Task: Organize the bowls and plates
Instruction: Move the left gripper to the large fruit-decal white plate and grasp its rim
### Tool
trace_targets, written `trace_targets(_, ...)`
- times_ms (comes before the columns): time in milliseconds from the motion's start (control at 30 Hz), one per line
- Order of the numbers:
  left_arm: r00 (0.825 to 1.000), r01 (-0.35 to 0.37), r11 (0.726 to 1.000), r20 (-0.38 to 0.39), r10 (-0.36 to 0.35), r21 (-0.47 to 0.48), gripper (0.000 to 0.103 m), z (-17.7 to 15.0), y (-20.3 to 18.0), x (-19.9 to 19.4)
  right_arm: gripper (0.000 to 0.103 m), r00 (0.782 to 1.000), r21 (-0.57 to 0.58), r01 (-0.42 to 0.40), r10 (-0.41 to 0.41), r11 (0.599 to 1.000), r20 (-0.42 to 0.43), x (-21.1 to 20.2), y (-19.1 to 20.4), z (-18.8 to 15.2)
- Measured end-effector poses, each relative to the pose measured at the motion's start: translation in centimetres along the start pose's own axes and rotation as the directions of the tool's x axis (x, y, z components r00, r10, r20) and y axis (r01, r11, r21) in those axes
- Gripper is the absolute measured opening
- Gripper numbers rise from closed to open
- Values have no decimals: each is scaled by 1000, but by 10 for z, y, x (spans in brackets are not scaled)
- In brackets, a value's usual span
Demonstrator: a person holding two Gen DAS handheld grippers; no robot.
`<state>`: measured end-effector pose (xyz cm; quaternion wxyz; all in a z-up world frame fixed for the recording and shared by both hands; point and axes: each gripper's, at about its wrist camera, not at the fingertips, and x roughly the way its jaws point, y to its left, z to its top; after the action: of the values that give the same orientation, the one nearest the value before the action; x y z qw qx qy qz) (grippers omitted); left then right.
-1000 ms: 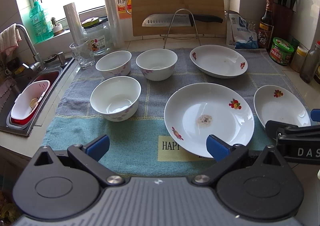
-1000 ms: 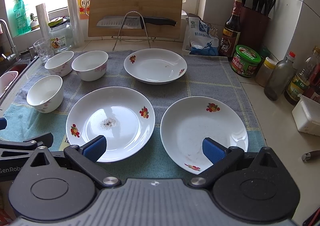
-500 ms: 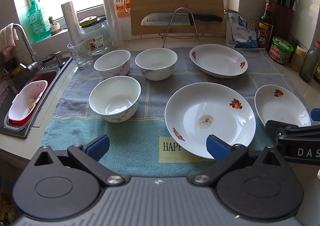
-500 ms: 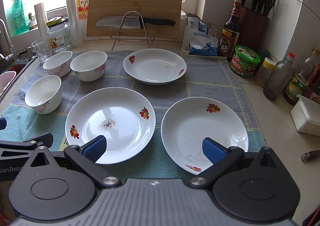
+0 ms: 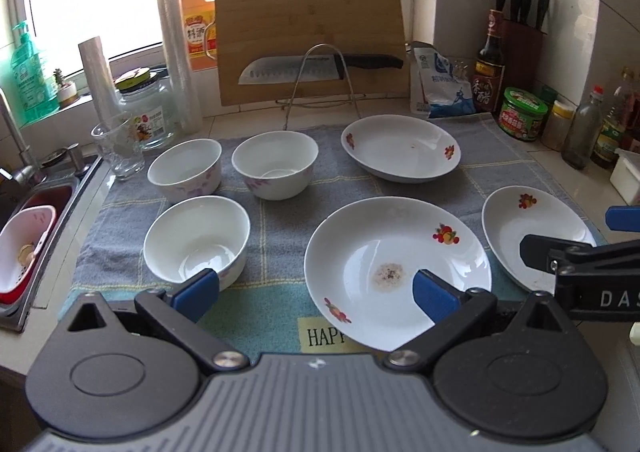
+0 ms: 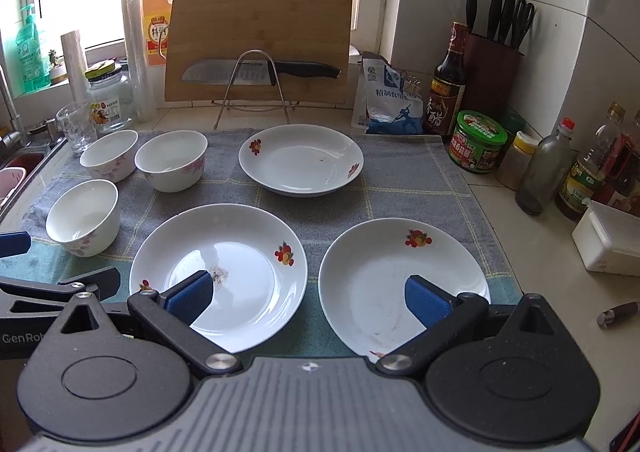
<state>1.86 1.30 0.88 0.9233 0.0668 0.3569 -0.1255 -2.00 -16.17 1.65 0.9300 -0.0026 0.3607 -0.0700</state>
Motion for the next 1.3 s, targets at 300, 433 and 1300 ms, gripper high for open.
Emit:
trace_targets(300, 986, 165, 984, -3, -165, 62, 102, 6, 2, 25, 103, 990, 8, 107, -108, 994, 95, -21, -16, -18)
trace_targets(433, 976, 218, 972, -9, -218, 87, 102, 11, 0, 35, 103, 988, 14, 149, -150, 989, 37, -12, -35, -40)
trace_targets(1300, 950, 311, 895, -83, -301, 321, 102, 60, -109, 91, 103, 991, -63, -93, 86, 994, -106, 101, -114, -81)
